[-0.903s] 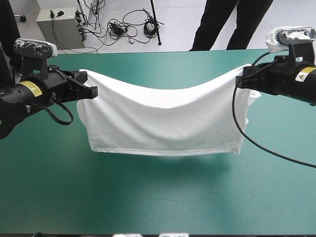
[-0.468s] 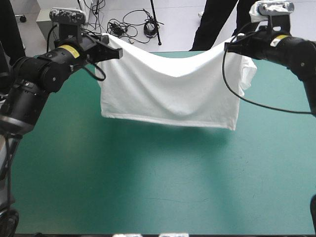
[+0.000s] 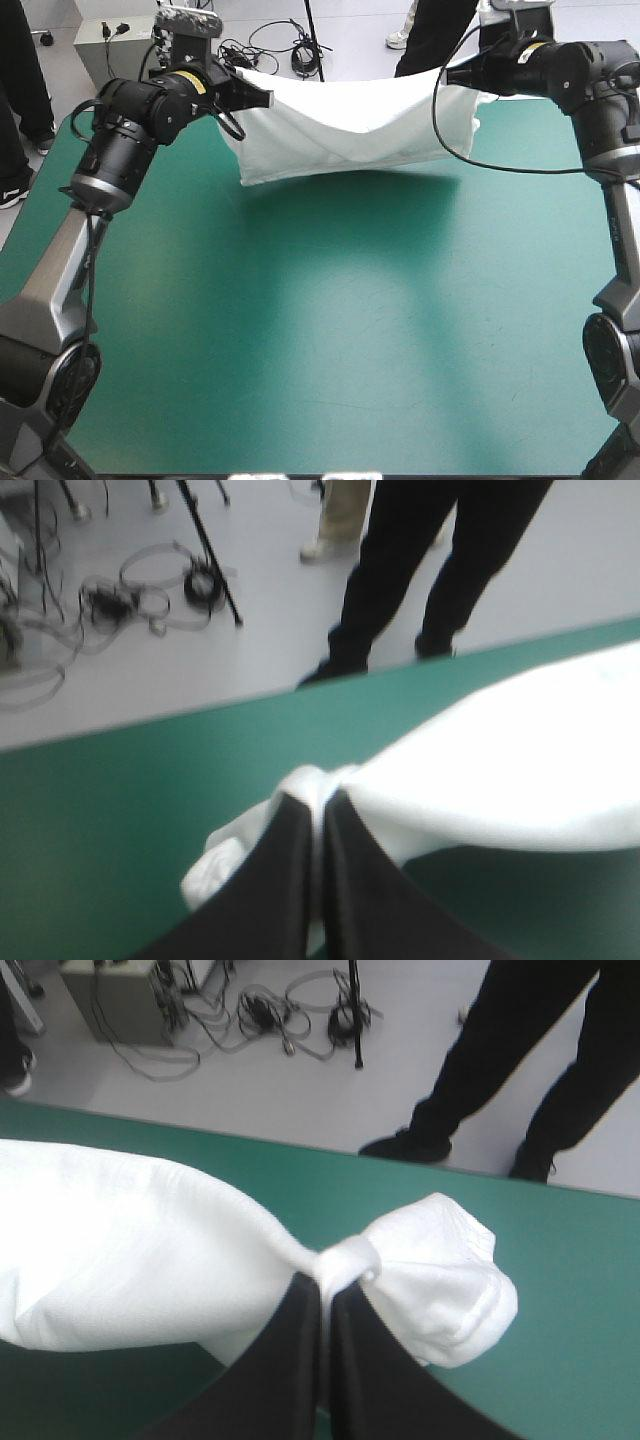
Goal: Fold the cloth
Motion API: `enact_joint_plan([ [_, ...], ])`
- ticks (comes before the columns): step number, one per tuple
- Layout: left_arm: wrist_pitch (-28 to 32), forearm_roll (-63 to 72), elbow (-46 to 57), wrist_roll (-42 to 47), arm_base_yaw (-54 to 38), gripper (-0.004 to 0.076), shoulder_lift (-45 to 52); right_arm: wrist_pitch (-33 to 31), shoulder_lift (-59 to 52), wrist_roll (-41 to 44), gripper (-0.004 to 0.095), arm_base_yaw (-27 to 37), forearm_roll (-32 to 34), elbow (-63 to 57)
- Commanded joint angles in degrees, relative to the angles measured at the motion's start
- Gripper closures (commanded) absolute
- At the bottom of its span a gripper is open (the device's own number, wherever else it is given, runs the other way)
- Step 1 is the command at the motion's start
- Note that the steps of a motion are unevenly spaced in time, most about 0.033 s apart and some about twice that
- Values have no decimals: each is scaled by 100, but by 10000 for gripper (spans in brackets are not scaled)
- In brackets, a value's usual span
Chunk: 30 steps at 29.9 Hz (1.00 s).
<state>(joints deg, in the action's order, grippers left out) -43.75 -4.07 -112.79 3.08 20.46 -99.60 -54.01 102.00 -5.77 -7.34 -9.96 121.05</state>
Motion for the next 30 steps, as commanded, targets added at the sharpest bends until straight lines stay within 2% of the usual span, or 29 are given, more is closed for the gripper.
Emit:
enact_joint_plan([
  [1, -662, -150, -187, -17, -8, 733, -83, 115, -139, -49, 925, 42, 300, -341],
  [4, -1487, -166, -187, -81, -8, 733, -306, -148, -139, -11, 925, 42, 462, -888],
  [6, -1823, -44, -170, -174, 4, 733, -356, -406, -139, 0, 925, 42, 491, -1262],
  [10, -2096, 181, 136, -189, 4, 733, -235, -866, -151, -10, 925, 42, 491, -1847],
  [15, -2412, 348, 1235, -189, 13, 733, 122, -1553, -188, -45, 925, 42, 477, -2432],
  [22, -2403, 539, 2921, -308, 50, 733, 803, -1752, -520, -197, 925, 42, 199, -3451],
  [30, -2028, 559, 4530, -177, 299, 733, 1442, -1752, -1040, -259, 925, 31, 185, -4894],
])
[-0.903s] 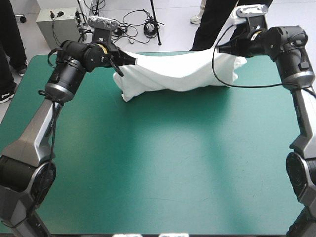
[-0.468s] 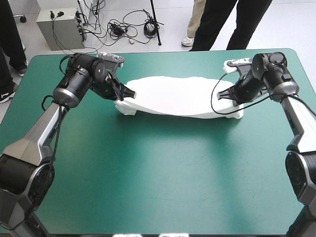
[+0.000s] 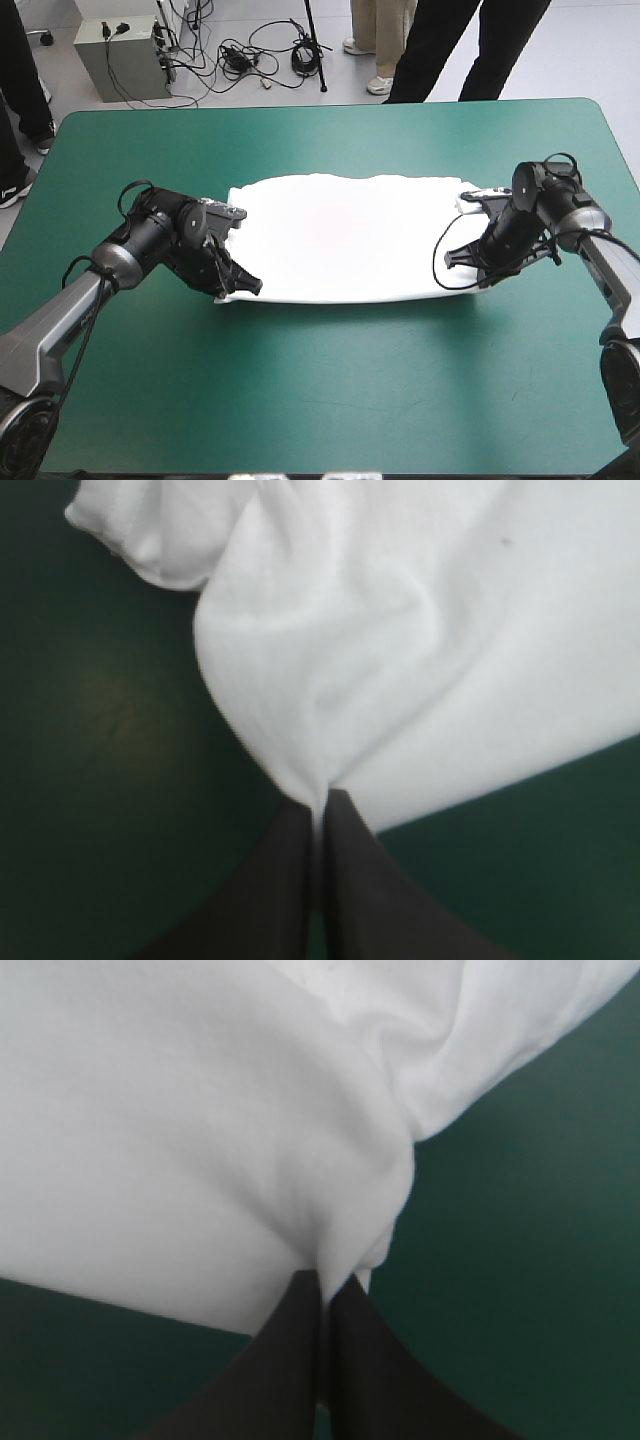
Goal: Fold the cloth
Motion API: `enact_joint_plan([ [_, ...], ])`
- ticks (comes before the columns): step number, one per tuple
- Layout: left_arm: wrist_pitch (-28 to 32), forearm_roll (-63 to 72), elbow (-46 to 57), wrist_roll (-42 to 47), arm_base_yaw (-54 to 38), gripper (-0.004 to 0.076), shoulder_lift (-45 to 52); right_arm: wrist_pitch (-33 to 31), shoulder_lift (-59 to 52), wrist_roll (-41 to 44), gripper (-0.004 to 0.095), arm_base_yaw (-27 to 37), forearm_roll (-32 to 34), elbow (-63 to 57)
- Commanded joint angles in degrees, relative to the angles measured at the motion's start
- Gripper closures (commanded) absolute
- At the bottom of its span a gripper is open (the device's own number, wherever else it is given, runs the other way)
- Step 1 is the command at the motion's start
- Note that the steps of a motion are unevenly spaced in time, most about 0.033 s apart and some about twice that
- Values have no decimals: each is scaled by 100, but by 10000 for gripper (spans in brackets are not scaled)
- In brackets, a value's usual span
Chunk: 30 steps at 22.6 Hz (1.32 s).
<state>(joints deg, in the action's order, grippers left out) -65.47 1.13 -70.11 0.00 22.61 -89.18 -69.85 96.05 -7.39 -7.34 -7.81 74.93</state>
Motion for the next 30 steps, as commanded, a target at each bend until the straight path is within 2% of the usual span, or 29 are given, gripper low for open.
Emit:
enact_joint_plan([
  [1, 174, 79, 447, 141, 110, 733, 468, -154, -530, -96, 925, 31, -43, -455],
  [9, 501, 511, 1534, 170, 297, 733, 1046, -6, -1119, -100, 925, -258, -66, -1630],
  [15, 763, 367, 1598, 317, 379, 732, 1083, 140, -1119, -86, 913, -284, -66, -1850],
  [17, 783, 405, 1598, 317, 379, 688, 1083, 153, -1119, -107, 846, -284, -66, -1850],
  [21, 475, 425, 1588, 292, 379, 404, 1083, -196, -1119, -107, 468, -284, -66, -1771],
  [23, 173, 402, 1411, 344, 379, 301, 1230, -196, -1252, -40, 310, -284, 13, -1483],
  [26, 14, 317, 793, 370, 379, 293, 1645, -163, -1540, 277, 287, -284, 342, -773],
  [28, -32, -402, 22, 655, 379, 293, 1980, 99, -1829, 687, 286, -284, 1038, -72],
  [30, -4, -809, -327, 727, 312, 293, 2030, 285, -1949, 959, 286, -284, 1438, 214],
])
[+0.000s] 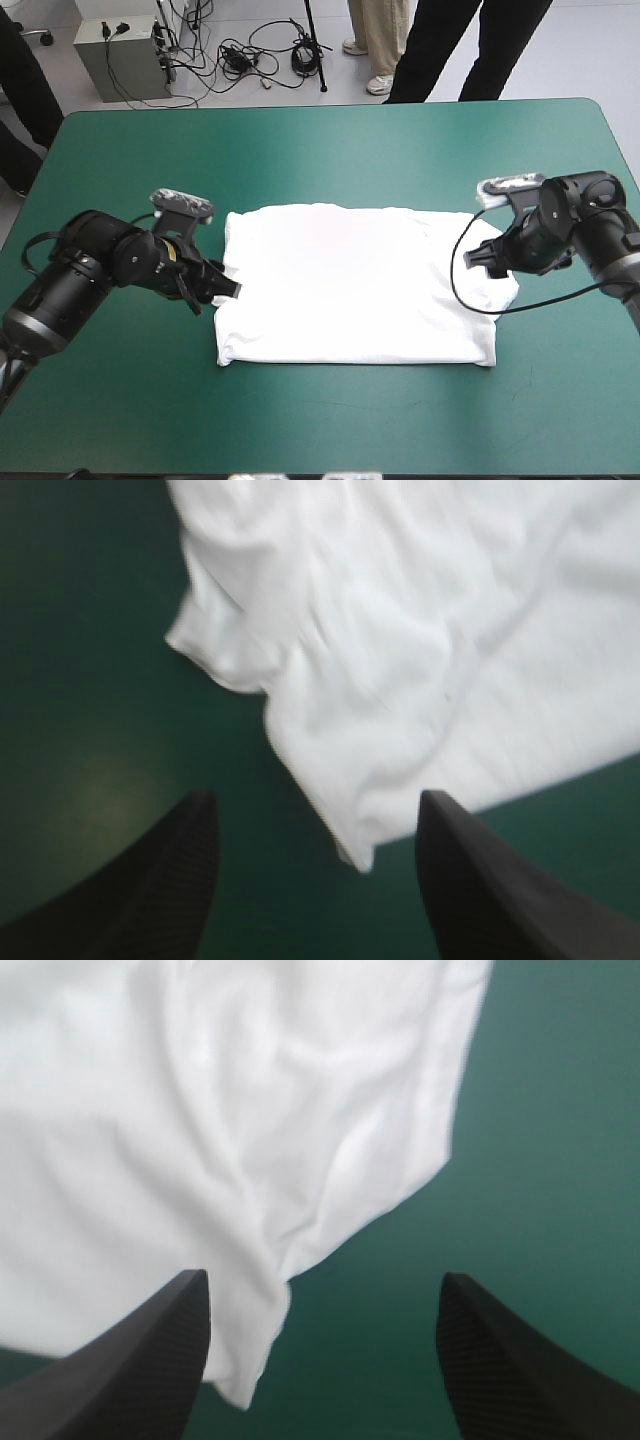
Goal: Fold the cloth
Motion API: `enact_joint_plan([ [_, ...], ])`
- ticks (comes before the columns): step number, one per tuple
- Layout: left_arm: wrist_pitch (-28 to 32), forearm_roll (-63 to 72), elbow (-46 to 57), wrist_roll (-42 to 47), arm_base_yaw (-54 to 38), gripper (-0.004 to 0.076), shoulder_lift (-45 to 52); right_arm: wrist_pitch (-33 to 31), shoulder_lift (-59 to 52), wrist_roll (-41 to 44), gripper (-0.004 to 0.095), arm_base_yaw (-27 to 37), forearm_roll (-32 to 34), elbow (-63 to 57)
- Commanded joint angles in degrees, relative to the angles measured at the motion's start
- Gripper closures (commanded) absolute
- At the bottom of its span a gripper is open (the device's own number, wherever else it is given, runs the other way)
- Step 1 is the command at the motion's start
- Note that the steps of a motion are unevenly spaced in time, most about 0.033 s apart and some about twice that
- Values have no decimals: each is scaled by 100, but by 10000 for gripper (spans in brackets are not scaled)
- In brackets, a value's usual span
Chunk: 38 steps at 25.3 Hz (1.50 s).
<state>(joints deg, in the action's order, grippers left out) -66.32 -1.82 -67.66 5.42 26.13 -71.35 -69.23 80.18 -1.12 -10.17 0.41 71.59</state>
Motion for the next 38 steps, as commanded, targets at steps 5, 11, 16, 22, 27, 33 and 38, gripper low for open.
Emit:
enact_joint_plan([
  [5, 356, -980, -1017, 246, -561, 293, 53, 229, -477, 606, 286, -1, 1116, 1035],
  [11, 552, -290, -1017, -295, -1208, 293, -769, 172, -487, 606, 286, -1, 1097, 1058],
  [16, 591, 148, -994, -495, -1244, 293, -1773, 172, -487, 543, 286, -1, 1133, 1058],
  [22, 605, 359, -898, -542, -1244, 293, -2390, 211, -487, 543, 287, -1, 1263, 1058],
  [27, 839, 492, -391, -542, -1244, 293, -2626, 282, -487, 543, 287, -1, 1273, 1058],
  [33, 880, 517, -298, -542, -1244, 306, -2736, 307, -487, 543, 287, -1, 1273, 1058],
  [38, 925, 527, -298, -509, -1244, 533, -2723, 317, -487, 543, 287, -1, 1242, 1058],
])
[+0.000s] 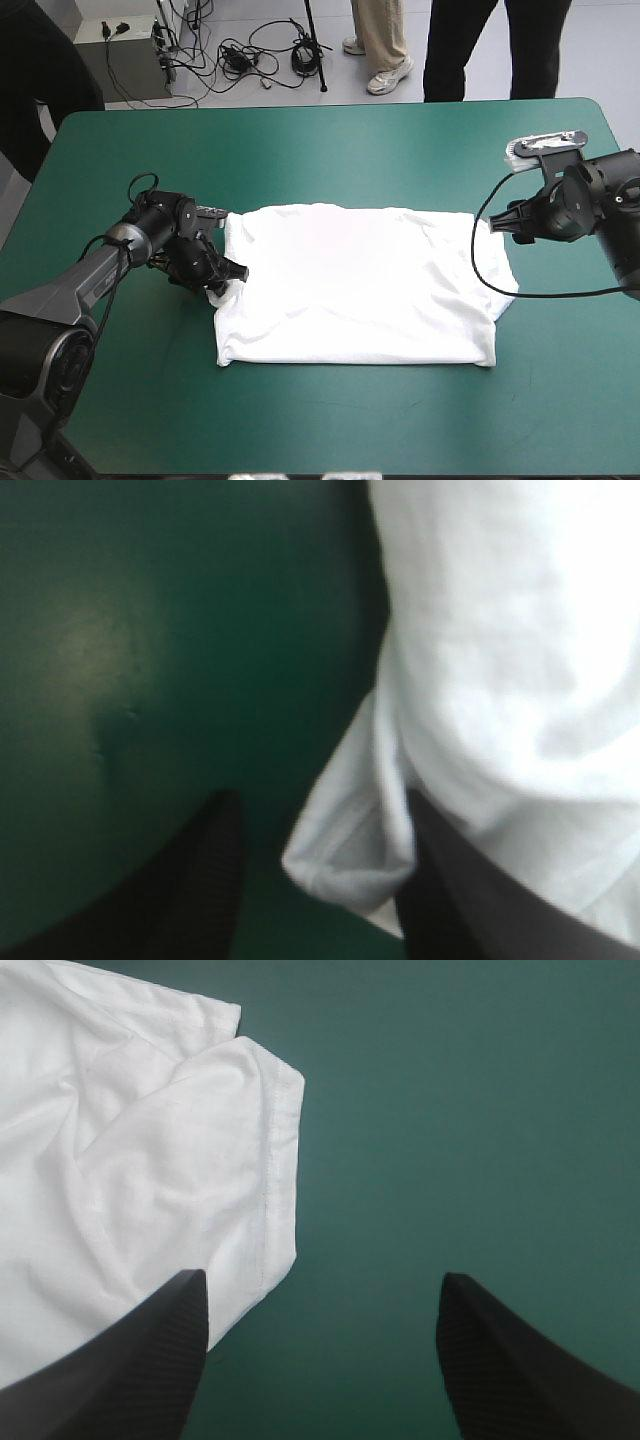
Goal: Fold the cloth
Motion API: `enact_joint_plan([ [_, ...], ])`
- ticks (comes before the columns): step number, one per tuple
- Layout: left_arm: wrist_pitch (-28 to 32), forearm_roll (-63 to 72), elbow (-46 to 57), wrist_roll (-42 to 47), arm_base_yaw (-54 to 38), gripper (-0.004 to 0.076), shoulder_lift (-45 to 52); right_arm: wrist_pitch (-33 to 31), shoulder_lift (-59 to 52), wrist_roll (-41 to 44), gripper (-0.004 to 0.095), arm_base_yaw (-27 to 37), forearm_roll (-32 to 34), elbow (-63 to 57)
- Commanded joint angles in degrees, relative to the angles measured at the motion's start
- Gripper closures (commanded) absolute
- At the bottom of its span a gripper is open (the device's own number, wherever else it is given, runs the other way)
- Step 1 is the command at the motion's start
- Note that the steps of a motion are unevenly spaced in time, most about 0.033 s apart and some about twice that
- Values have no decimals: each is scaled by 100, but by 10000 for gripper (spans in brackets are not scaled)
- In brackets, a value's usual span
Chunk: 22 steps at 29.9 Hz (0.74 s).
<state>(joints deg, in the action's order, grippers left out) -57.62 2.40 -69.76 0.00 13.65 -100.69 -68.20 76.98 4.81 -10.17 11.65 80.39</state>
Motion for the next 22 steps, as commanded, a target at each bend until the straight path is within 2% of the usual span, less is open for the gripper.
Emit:
enact_joint_plan([
  [1, 42, 105, -88, 33, 14, 607, 227, 215, -166, -50, 287, -1, 118, 179],
  [3, 19, 105, -99, 33, 51, 731, 331, 215, -166, -50, 287, -1, 118, 179],
  [9, 80, 174, -109, 86, 116, 733, 973, 215, -166, -50, 287, -1, 83, 179],
  [14, 200, 791, -183, 0, 167, 733, 1522, 215, -166, -50, 287, -1, 42, 179],
  [22, 698, 1073, -183, -70, 936, 733, 1331, 193, -166, -50, 287, -1, -64, 179],
])
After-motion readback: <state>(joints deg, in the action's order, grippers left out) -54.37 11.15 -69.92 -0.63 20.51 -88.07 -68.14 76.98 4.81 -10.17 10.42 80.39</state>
